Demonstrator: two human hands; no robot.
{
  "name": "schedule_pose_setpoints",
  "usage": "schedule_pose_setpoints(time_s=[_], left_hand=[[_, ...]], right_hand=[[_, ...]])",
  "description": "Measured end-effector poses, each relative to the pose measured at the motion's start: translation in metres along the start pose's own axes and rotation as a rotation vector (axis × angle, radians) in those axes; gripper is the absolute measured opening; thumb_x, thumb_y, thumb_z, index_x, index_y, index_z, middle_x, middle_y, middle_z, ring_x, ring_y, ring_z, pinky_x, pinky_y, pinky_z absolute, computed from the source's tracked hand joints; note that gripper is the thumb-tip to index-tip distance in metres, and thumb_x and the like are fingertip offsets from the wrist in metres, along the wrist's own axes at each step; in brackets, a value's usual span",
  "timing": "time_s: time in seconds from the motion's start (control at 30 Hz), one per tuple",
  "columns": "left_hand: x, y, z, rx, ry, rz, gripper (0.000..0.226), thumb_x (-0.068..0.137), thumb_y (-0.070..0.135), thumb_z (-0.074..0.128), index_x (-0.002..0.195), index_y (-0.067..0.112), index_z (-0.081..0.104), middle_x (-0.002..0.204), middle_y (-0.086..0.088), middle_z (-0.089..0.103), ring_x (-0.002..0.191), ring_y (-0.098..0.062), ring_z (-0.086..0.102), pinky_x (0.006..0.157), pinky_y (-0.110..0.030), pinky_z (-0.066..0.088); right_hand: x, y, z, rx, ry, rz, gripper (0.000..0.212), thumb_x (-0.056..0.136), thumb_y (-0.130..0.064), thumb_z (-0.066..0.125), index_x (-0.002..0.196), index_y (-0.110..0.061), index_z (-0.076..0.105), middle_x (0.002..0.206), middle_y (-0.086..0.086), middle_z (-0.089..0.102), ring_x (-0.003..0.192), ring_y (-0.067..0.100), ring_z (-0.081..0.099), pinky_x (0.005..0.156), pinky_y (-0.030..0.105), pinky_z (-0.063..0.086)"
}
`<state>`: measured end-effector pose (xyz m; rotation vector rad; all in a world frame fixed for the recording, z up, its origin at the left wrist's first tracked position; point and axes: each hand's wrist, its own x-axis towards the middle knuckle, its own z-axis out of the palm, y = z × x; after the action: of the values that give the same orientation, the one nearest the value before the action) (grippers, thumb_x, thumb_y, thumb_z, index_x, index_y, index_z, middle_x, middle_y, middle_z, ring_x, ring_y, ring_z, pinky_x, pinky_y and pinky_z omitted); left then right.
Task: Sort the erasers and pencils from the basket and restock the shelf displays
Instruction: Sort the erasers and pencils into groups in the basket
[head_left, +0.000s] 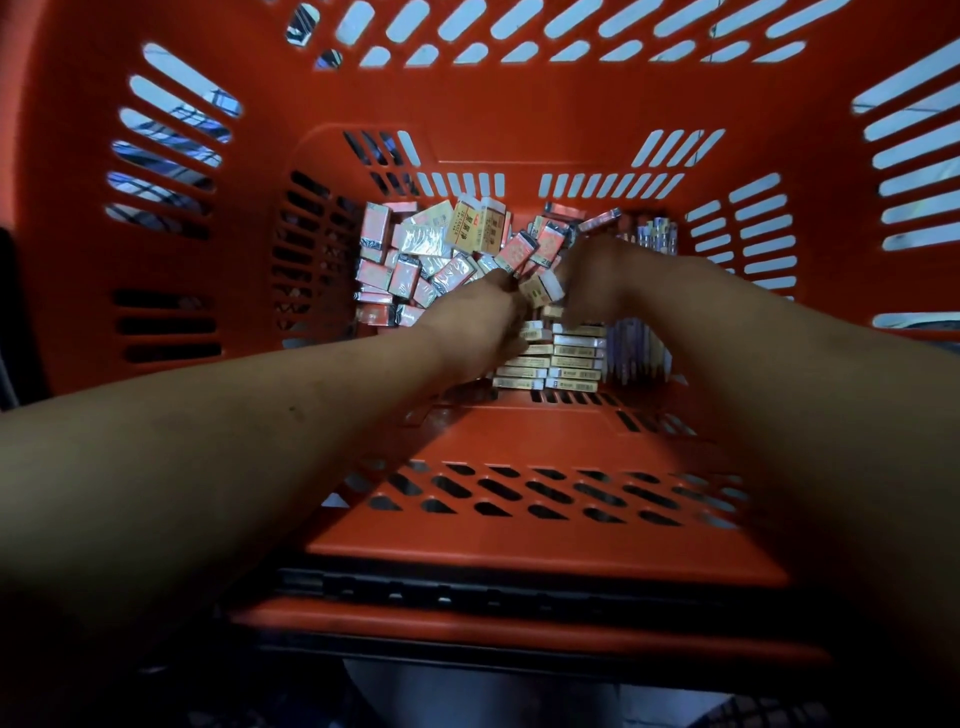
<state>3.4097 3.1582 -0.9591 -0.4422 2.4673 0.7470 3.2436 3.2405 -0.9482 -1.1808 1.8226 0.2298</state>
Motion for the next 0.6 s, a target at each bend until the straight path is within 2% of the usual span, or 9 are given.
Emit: schedule_pose_setpoints(time_s=[0.07,0.13,0.2,0.33,0.37,0.43,0.5,0.6], left_hand=[[0.001,-0.001,0.003,-0.025,0.005,-0.008,0.032,0.091,0.033,0.071,0.115,0.013,0.065,0.128,-0.011,0.049,0.106,-0.036,0.06,0.09,-0.043,0.054],[0.002,-0.002,0.007,-0.096,-0.011,-0.015,0.041,0.089,0.03,0.075,0.126,0.014,0.064,0.132,-0.01,0.049,0.113,-0.035,0.059,0.098,-0.036,0.05],[0.002,-0.003,0.009,-0.149,-0.001,-0.01,0.042,0.089,0.024,0.076,0.128,0.013,0.065,0.134,-0.01,0.05,0.115,-0.033,0.058,0.099,-0.033,0.048],[0.001,-0.006,0.007,-0.193,0.022,0.008,0.036,0.088,0.011,0.073,0.123,0.011,0.069,0.127,-0.012,0.054,0.11,-0.03,0.06,0.094,-0.027,0.045],[0.001,-0.007,0.005,-0.173,0.021,0.025,0.035,0.087,0.01,0.073,0.122,0.011,0.071,0.124,-0.013,0.055,0.109,-0.031,0.059,0.093,-0.025,0.042],[0.002,-0.01,0.005,-0.168,0.025,0.053,0.033,0.087,0.009,0.072,0.12,0.011,0.073,0.119,-0.015,0.057,0.107,-0.032,0.06,0.091,-0.025,0.04],[0.003,-0.01,0.008,-0.167,0.041,0.05,0.032,0.088,0.011,0.07,0.12,0.014,0.073,0.12,-0.013,0.058,0.106,-0.032,0.06,0.092,-0.027,0.044],[0.003,-0.008,0.015,-0.21,0.072,-0.001,0.026,0.09,0.016,0.07,0.116,0.02,0.072,0.125,-0.006,0.058,0.104,-0.027,0.062,0.094,-0.036,0.052]], right_hand=[[-0.002,0.002,0.001,0.056,-0.012,0.002,0.014,0.081,-0.023,0.078,0.086,-0.012,0.07,0.091,0.007,0.071,0.076,0.02,0.067,0.071,0.033,0.057],[-0.007,0.005,0.003,0.155,0.034,0.023,0.023,0.084,-0.025,0.078,0.1,-0.011,0.069,0.1,0.007,0.068,0.086,0.023,0.066,0.078,0.035,0.057],[-0.01,0.006,0.005,0.228,0.094,0.022,0.025,0.088,-0.027,0.074,0.107,-0.011,0.069,0.105,0.006,0.067,0.09,0.021,0.064,0.077,0.032,0.052],[-0.012,0.009,0.005,0.234,0.129,0.005,0.019,0.092,-0.014,0.064,0.108,-0.01,0.073,0.102,0.003,0.068,0.084,0.015,0.059,0.073,0.026,0.043],[-0.012,0.009,0.004,0.231,0.124,0.009,0.019,0.091,-0.013,0.064,0.108,-0.01,0.074,0.1,0.002,0.067,0.087,0.016,0.06,0.076,0.028,0.044],[-0.011,0.009,0.004,0.229,0.133,0.017,0.017,0.091,-0.016,0.065,0.104,-0.01,0.075,0.1,0.002,0.07,0.097,0.019,0.063,0.092,0.033,0.046],[-0.011,0.009,0.004,0.263,0.169,0.025,0.017,0.091,-0.017,0.064,0.098,-0.006,0.075,0.097,0.008,0.073,0.098,0.021,0.064,0.106,0.038,0.04],[-0.01,0.011,0.004,0.263,0.196,0.024,0.016,0.089,-0.017,0.063,0.092,-0.007,0.074,0.09,0.01,0.074,0.091,0.02,0.065,0.104,0.037,0.04]])
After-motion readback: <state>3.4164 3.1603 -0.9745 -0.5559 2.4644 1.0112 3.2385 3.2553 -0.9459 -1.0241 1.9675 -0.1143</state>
